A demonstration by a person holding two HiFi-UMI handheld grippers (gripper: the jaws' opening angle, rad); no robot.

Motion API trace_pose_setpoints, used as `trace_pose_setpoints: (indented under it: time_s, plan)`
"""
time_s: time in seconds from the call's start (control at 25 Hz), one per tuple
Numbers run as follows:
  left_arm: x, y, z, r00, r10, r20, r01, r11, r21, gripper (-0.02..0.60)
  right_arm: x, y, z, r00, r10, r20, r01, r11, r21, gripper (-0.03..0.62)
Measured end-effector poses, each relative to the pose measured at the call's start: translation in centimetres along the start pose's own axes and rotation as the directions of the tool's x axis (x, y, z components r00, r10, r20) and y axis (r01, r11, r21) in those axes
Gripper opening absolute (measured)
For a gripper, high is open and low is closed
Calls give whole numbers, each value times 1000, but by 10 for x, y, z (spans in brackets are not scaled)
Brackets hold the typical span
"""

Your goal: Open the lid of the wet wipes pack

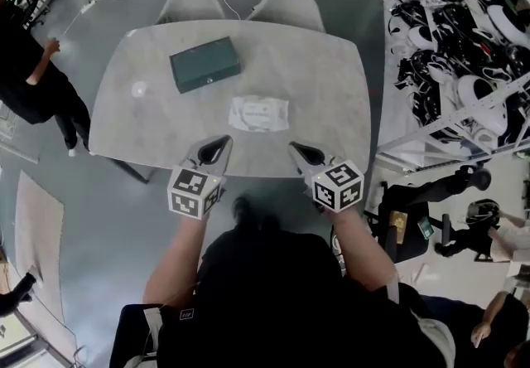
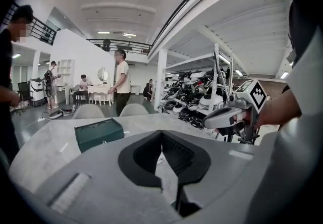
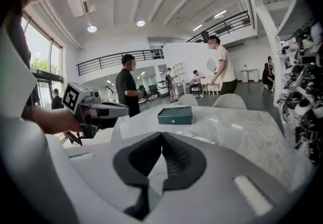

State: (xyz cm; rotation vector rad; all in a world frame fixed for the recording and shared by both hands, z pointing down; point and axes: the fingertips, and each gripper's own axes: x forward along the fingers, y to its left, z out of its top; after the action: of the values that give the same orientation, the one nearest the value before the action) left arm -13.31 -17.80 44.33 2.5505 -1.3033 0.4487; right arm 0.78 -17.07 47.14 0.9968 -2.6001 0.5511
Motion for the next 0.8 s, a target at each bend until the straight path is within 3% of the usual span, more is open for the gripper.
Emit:
trace_pose_setpoints:
  time_s: [0.36, 0.8]
  plan:
    - [38, 47, -8, 994, -98, -48, 99, 995, 25, 11, 47, -22, 6, 993, -85, -75, 87, 996, 12, 2]
    - [116, 55, -31, 974, -127, -189, 150, 983, 110, 12, 85, -70, -11, 987, -43, -156, 49, 998, 31, 3]
